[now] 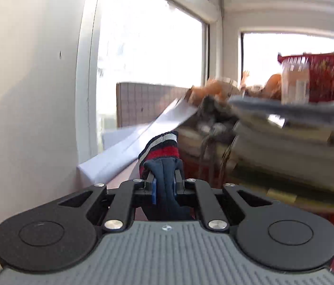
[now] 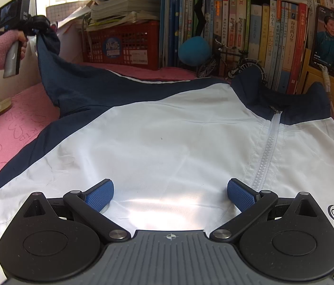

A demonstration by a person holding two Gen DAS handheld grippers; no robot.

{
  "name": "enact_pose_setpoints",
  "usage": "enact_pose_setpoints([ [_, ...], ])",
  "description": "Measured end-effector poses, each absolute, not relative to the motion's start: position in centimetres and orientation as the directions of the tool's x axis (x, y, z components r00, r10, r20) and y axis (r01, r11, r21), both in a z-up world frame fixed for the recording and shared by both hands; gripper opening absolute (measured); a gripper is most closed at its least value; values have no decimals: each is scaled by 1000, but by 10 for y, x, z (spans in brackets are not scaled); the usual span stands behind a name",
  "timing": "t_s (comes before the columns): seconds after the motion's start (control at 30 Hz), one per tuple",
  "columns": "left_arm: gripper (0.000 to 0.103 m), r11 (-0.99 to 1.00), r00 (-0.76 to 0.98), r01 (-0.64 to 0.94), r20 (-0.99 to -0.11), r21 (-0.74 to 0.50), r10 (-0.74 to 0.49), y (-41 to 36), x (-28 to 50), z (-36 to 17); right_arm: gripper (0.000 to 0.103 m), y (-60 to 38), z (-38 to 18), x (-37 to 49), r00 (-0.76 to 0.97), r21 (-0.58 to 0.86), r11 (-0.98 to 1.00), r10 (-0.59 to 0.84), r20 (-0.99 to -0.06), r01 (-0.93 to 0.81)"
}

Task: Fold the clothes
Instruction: 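Lift the held sleeve and pull it straight away from the jacket body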

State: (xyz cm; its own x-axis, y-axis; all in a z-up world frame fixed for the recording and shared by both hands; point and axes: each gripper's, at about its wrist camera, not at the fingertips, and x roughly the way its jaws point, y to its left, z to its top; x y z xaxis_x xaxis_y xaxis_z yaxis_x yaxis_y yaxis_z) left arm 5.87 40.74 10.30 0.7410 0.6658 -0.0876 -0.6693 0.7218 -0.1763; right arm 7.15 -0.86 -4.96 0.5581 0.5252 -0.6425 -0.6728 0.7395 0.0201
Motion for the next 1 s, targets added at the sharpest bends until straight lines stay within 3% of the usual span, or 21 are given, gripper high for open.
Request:
enact_pose_setpoints([
  [0.03,12,756,778,-611,-1,-235,629,406,52,118,103,-8,-50,71,558,20,740,525,-643,-673],
  [0.1,18,779,795,-579,46,-240,605,408,53,127,103,-9,-50,71,558,19,739,525,-643,-673],
  [0.2,18,715,713,-697,-54,52,699,407,79,106,103,-9,-50,72,558,20,740,525,-643,-673],
  [0.3,18,619,587,-747,-197,244,785,415,102,56,103,-9,-50,72,557,21,740,525,-643,-673],
  [0.47,19,580,414,-737,-448,347,793,430,120,-12,103,-8,-50,73,558,21,740,525,-643,-672],
  [0.57,33,564,309,-697,-524,443,794,429,125,-42,103,-8,-49,74,557,21,740,525,-644,-672],
  [0.63,33,554,271,-696,-548,456,791,430,126,-52,103,-8,-49,74,557,21,740,525,-644,-672],
  [0.77,40,538,269,-758,-574,369,773,435,120,-44,103,-8,-49,74,557,22,740,525,-644,-673],
  [0.9,61,537,453,-843,-569,-24,686,443,83,-13,103,-9,-48,74,556,22,739,525,-644,-673],
  [1.0,68,524,567,-814,-539,-250,623,442,67,8,103,-9,-49,74,556,22,739,525,-644,-673],
])
